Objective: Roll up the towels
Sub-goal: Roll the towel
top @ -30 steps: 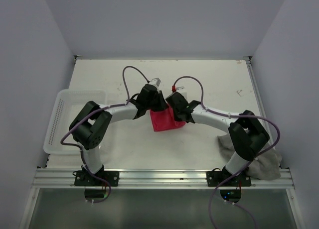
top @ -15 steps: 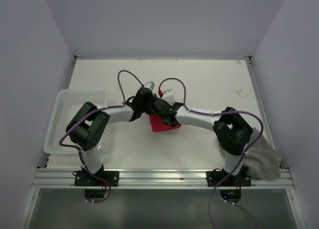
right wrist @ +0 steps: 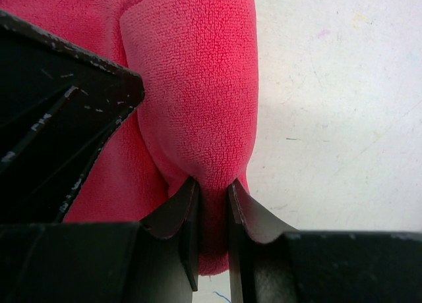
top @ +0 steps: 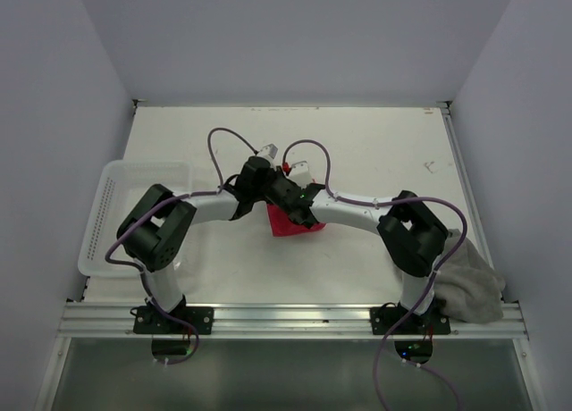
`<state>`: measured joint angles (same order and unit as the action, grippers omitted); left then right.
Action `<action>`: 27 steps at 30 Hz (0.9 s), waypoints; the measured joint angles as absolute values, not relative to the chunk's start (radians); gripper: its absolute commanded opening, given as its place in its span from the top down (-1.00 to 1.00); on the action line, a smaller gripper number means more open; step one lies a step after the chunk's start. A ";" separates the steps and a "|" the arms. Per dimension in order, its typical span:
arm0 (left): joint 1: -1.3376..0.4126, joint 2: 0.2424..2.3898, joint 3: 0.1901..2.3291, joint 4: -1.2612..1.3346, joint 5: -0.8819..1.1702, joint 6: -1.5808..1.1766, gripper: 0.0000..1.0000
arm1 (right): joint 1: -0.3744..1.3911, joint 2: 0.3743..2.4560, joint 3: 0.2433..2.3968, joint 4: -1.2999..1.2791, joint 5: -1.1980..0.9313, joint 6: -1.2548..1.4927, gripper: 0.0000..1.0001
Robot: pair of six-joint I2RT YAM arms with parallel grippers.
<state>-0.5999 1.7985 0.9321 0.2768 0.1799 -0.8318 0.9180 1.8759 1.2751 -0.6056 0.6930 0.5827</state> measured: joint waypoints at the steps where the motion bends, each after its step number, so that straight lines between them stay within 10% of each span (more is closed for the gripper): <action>1: -0.599 1.801 0.929 0.287 0.185 -0.838 0.62 | 0.918 1.876 1.275 -0.606 0.693 0.584 0.87; 18: -0.599 1.911 0.912 0.459 0.232 -0.933 0.69 | 0.910 1.874 1.268 -0.593 0.651 0.611 0.75; 27: -0.609 1.939 0.931 0.455 0.202 -0.942 0.78 | 0.847 1.806 1.207 -0.546 0.542 0.651 0.18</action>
<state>-0.6090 1.9388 0.9306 0.4545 0.2020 -0.9421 0.8467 1.8057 1.2072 -0.5457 0.5415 0.6514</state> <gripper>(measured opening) 0.117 0.334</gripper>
